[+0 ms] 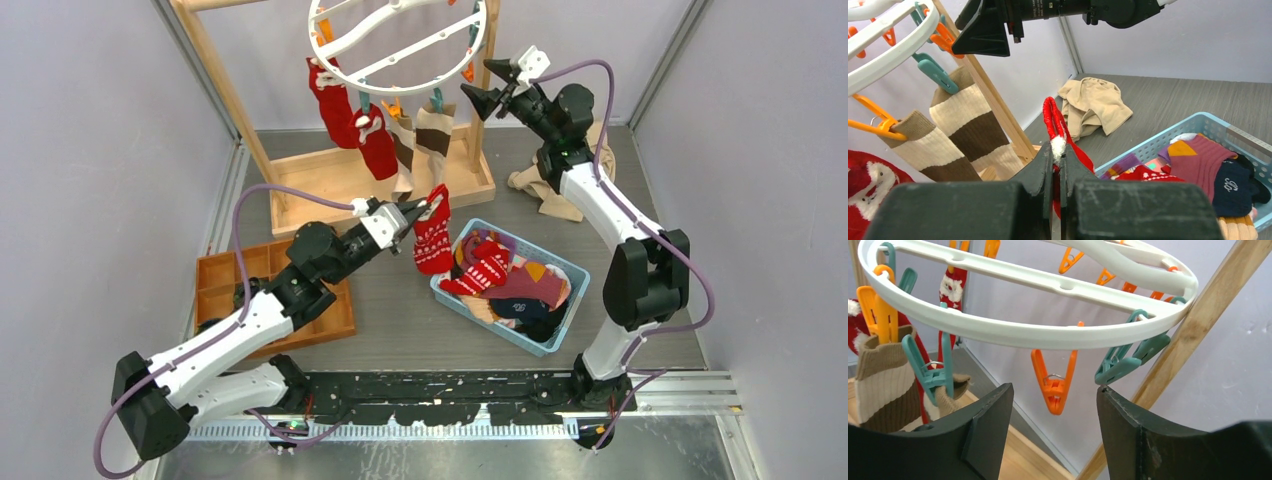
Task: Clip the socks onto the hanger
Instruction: Open the clamp at the hanger.
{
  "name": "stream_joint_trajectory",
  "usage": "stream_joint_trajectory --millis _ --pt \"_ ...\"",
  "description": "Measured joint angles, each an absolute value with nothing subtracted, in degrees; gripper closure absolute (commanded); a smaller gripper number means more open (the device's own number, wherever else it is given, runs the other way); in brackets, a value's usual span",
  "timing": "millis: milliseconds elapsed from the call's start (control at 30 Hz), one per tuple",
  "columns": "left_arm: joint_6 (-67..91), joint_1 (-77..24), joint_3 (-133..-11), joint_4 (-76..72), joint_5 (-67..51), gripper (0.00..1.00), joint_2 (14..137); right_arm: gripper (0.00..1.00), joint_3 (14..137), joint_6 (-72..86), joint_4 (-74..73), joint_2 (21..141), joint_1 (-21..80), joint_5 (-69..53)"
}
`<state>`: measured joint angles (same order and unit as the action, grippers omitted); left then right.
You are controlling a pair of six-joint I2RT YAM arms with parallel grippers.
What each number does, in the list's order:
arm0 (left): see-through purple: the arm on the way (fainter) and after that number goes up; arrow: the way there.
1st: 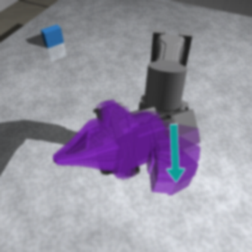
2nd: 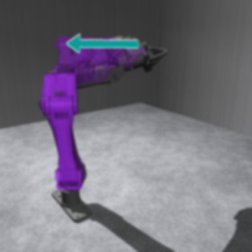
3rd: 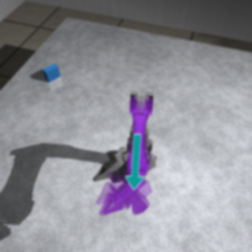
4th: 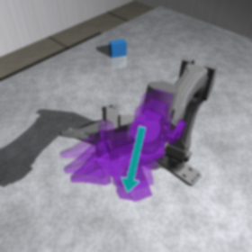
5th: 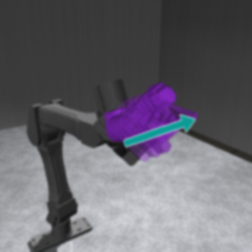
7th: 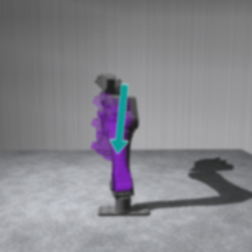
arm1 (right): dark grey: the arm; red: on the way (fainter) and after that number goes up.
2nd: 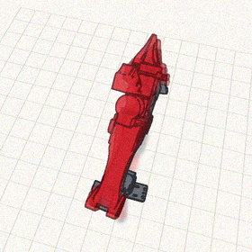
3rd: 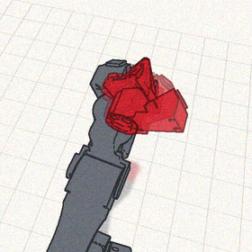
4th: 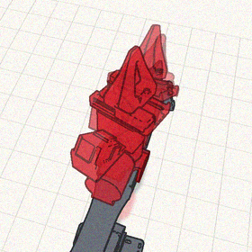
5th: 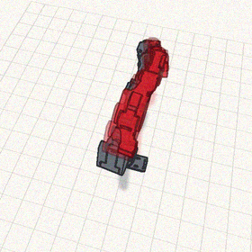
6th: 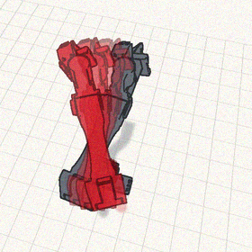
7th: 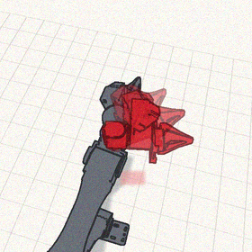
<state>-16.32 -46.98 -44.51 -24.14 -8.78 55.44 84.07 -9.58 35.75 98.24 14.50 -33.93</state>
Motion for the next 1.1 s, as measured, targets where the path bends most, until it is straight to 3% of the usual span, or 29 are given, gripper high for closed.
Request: stream_joint_trajectory --millis 600,1100 --pt "-13.3 -45.2 -45.7 -28.2 -10.4 1.0 62.2 0.43 89.3 -10.4 38.9 103.6 14.5 -35.8" --pt "-10.4 -45.2 -46.2 -31.6 -11.8 1.0 65.3 0.44 91.6 -10.2 38.0 104.0 16.6 -33.3"
